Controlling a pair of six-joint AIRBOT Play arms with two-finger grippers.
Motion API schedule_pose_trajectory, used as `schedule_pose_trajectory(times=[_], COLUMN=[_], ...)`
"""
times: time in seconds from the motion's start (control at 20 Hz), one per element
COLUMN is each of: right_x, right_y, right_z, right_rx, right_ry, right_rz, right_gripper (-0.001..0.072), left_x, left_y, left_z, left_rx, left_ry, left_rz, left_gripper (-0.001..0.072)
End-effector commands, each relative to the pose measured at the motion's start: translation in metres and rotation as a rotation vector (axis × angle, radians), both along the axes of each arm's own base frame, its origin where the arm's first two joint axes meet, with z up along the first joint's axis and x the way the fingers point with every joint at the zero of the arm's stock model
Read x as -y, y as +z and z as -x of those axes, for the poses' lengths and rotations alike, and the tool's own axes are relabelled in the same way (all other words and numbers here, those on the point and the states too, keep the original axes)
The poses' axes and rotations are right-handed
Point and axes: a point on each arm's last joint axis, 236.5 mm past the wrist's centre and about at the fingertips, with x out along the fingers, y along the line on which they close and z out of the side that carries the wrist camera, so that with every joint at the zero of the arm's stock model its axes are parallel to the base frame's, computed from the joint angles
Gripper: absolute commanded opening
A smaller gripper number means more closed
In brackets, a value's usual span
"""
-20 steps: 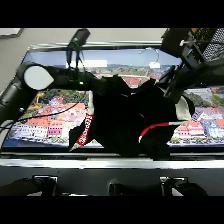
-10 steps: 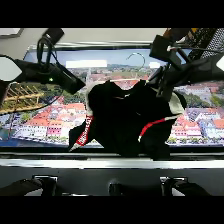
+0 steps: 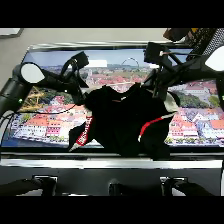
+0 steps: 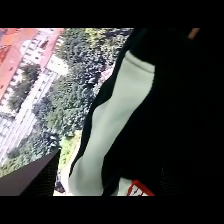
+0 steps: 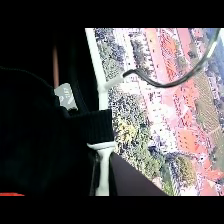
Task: Fold the clothes and pants, and hang the long-sleeved shirts on hangers.
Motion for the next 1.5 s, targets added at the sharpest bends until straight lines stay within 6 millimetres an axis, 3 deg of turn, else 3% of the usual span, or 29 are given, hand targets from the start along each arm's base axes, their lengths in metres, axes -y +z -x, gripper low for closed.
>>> schedule_pose_trajectory(times=[0.0, 0.1, 0.15, 0.2, 0.25, 0.3, 0.55, 0.6, 0.7, 0.8, 0.9, 1.1, 1.2, 1.35, 1.45], right_x=[-0.003, -0.004, -0.005, -0.005, -0.005, -0.005, -0.003, -0.001, 0.011, 0.035, 0.061, 0.135, 0.163, 0.191, 0.193], right_y=[-0.002, -0.001, -0.001, -0.001, -0.001, -0.001, -0.002, -0.002, -0.005, -0.009, -0.004, 0.027, 0.038, 0.03, 0.013], right_z=[0.001, 0.003, 0.003, 0.003, 0.004, 0.005, 0.004, 0.001, -0.007, -0.013, -0.013, -0.007, -0.007, -0.016, -0.028], right_rx=[-0.008, -0.012, -0.014, -0.015, -0.017, -0.02, -0.031, -0.043, -0.064, -0.068, -0.056, -0.008, 0.004, 0.003, -0.024], right_ry=[0.013, 0.018, 0.021, 0.021, 0.023, 0.025, 0.005, -0.031, -0.125, -0.245, -0.325, -0.528, -0.608, -0.621, -0.577], right_rz=[-0.005, -0.011, -0.015, -0.015, -0.013, -0.012, -0.013, -0.021, -0.009, 0.049, 0.087, 0.055, -0.003, -0.024, -0.027], right_gripper=[0.0045, 0.0045, 0.0045, 0.0045, 0.0045, 0.0045, 0.005, 0.0106, 0.0337, 0.0339, 0.0394, 0.0393, 0.0394, 0.043, 0.0429], left_x=[0.011, 0.013, 0.015, 0.017, 0.016, 0.016, 0.016, 0.016, 0.015, 0.014, 0.011, 0.005, 0.005, 0.005, 0.007], left_y=[-0.011, -0.015, -0.016, -0.017, -0.018, -0.018, -0.018, -0.017, -0.011, -0.004, 0.005, 0.022, 0.03, 0.045, 0.058], left_z=[-0.008, -0.019, -0.021, -0.021, -0.021, -0.021, -0.017, -0.017, -0.016, -0.015, -0.017, -0.016, -0.013, -0.007, 0.0], left_rx=[0.001, 0.017, 0.015, 0.009, 0.007, 0.007, -0.006, -0.002, 0.011, 0.028, 0.063, 0.111, 0.127, 0.158, 0.182], left_ry=[-0.021, -0.001, 0.003, 0.004, 0.004, 0.006, -0.002, -0.002, -0.001, 0.001, 0.008, 0.014, 0.013, 0.008, -0.002], left_rz=[0.026, 0.036, 0.045, 0.051, 0.05, 0.051, 0.046, 0.047, 0.05, 0.055, 0.051, 0.047, 0.053, 0.065, 0.076], left_gripper=[0.0666, 0.0661, 0.0589, 0.0424, 0.0153, 0.0032, 0.0032, 0.0031, 0.003, 0.003, 0.003, 0.0029, 0.0029, 0.0029, 0.0029])
